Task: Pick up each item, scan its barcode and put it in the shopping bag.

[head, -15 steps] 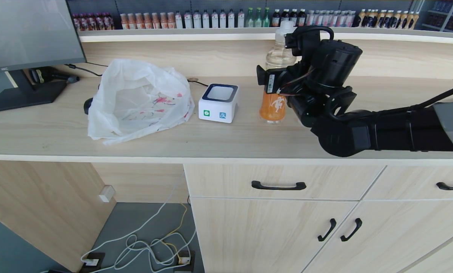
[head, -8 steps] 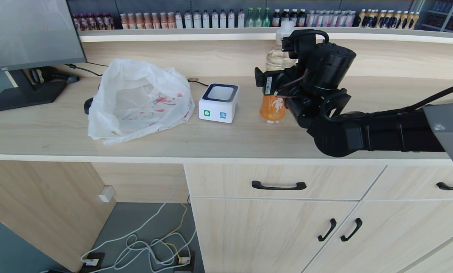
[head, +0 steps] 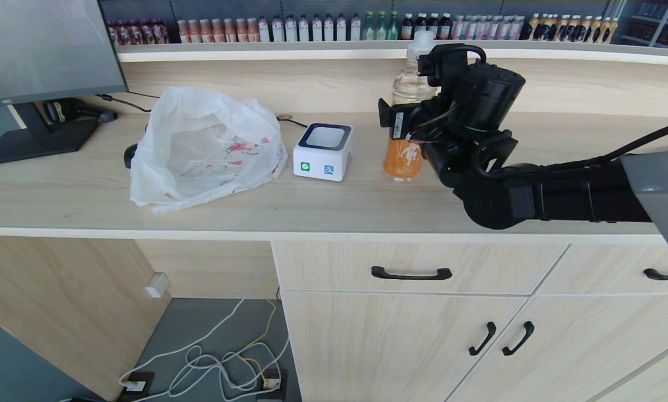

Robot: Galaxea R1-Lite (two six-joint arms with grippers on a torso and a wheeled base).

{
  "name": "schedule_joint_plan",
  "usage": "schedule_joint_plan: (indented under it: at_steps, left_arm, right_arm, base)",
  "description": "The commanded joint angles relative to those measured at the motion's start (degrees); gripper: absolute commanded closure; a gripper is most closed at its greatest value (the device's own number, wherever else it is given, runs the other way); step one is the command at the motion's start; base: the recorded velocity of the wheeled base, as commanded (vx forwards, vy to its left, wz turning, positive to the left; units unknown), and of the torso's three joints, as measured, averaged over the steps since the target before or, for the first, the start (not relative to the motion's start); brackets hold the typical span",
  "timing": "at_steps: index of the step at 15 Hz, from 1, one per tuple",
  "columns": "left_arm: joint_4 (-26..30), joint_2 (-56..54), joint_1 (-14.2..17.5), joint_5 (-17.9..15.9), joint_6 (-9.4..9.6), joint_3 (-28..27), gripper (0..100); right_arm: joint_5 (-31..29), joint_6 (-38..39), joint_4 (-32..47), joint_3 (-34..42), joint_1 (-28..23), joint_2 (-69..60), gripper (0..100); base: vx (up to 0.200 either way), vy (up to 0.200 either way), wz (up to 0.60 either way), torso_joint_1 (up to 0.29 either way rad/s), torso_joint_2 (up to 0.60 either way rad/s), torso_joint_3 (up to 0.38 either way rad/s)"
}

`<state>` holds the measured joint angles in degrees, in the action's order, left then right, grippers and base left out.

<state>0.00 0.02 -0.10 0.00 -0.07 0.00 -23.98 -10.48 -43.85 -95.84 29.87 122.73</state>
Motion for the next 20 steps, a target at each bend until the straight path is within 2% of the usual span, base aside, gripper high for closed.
schedule_joint_plan:
  at_steps: [1,5,6,20]
  left_arm:
    - [0.0,0.0,0.0,0.0,-0.01,0.0,100]
    - [0.0,0.0,0.0,0.0,-0.01,0.0,100]
    - [0.0,0.0,0.0,0.0,-0.01,0.0,100]
    - [0.0,0.0,0.0,0.0,-0.01,0.0,100]
  right_arm:
    - [0.1,-0.1,0.1,-0.7,0.1,0.6,0]
    - [0.1,-0.1,0.2,-1.7,0.1,0.9,0]
    - [0.1,-0.1,0.1,-1.6,0.1,0.9,100]
    - [0.1,0.1,0.1,-1.8,0.8,-0.6,100]
  base:
    - [0.000,0.000,0.00,0.000,0.00,0.000]
    - [0.000,0.000,0.00,0.000,0.00,0.000]
    - [0.000,0.000,0.00,0.000,0.00,0.000]
    - [0.000,0.000,0.00,0.000,0.00,0.000]
